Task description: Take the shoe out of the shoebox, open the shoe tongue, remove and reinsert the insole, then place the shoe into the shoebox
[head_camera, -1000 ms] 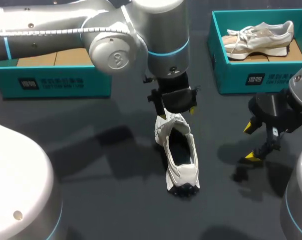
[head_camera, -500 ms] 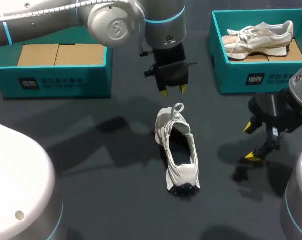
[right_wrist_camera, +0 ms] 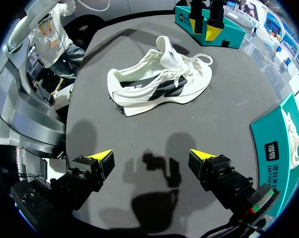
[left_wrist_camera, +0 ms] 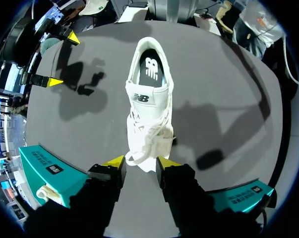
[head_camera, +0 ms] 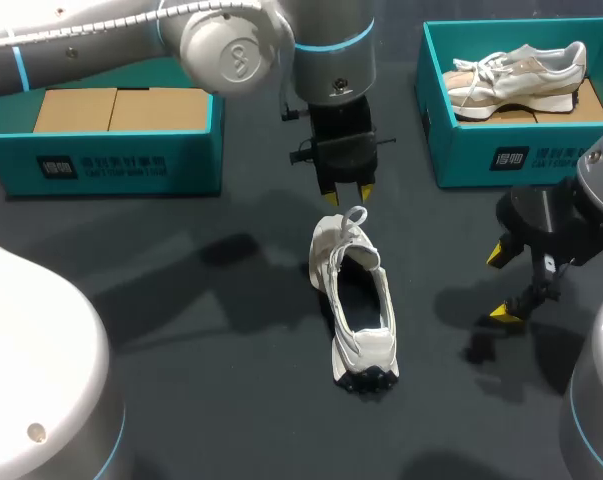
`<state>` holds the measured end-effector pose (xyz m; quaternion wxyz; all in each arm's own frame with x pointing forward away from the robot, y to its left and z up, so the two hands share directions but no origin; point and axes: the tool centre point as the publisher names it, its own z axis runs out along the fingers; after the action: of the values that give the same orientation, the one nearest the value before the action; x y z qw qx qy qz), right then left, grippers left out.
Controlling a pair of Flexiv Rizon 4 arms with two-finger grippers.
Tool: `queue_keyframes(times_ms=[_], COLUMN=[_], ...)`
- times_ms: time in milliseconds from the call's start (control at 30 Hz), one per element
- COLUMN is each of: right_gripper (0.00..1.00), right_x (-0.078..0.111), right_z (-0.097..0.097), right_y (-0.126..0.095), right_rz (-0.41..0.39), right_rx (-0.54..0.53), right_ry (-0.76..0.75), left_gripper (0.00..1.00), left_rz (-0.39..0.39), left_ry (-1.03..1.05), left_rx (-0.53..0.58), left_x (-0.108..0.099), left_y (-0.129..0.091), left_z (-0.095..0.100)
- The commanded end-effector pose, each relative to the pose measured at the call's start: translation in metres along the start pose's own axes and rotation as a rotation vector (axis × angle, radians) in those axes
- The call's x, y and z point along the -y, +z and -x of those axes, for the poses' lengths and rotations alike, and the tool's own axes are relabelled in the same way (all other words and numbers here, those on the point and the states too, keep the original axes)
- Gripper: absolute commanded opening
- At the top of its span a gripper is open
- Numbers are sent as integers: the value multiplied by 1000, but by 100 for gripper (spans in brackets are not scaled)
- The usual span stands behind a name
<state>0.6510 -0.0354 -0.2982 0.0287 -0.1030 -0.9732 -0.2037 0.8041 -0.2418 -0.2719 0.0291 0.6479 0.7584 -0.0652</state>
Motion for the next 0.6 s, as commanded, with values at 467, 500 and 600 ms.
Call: queue_keyframes(times_ms=[467, 500, 600], right_gripper=[100, 100, 100], right_x=[1, 1, 1], right_z=[-2, -2, -2], right_y=[0, 0, 0], right_rz=[-1, -1, -1], right_rx=[3, 3, 3], right_ry=[0, 0, 0], left_gripper=[33, 33, 32], left_rz=[-68, -74, -98], left_ry=[49, 51, 55], left_rx=[-11, -13, -12], left_x=[43, 46, 53], left_y=[26, 28, 33], left_z=[0, -1, -4])
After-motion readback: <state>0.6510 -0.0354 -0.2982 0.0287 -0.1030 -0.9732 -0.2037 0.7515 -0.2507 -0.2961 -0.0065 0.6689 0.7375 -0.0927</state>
